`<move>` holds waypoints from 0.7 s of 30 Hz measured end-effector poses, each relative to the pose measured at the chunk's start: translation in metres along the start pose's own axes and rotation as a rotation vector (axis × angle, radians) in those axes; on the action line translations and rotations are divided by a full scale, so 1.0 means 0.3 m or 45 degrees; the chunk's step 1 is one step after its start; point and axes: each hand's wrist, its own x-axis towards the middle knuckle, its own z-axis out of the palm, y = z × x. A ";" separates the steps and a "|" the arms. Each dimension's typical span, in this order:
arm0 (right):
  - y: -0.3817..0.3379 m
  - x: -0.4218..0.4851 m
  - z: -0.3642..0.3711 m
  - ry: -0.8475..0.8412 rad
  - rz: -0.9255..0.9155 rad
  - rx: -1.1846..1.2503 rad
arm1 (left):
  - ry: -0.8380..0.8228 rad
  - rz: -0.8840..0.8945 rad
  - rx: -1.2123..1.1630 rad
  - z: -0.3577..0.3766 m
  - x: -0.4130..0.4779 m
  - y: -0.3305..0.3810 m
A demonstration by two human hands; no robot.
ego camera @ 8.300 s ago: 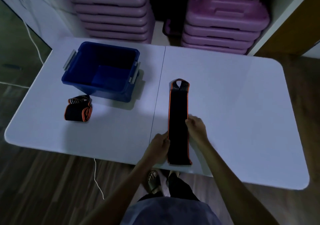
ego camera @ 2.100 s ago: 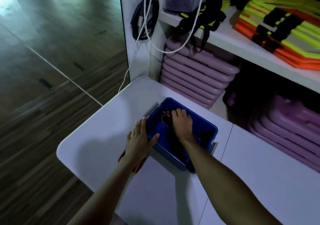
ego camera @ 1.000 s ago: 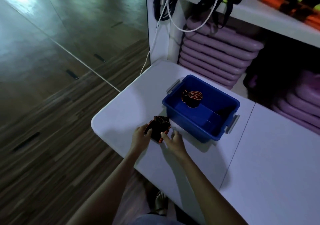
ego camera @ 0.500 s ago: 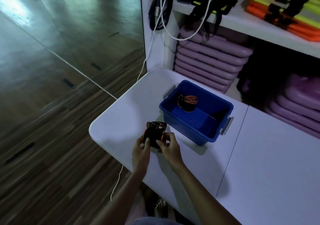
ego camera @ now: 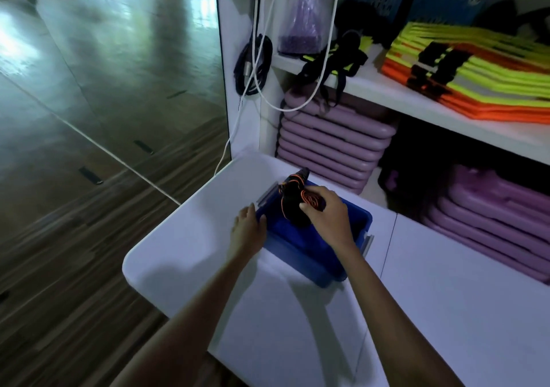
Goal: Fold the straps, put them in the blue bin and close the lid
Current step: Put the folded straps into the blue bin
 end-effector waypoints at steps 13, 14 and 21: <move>0.121 0.073 0.270 -0.413 0.381 -0.089 | 0.019 0.043 0.020 0.007 0.004 -0.040; 0.128 0.078 0.285 -0.430 0.397 -0.064 | 0.010 0.037 0.016 0.007 -0.001 -0.042; 0.193 0.091 0.270 -0.548 0.477 0.014 | -0.001 0.044 0.104 0.007 -0.006 -0.051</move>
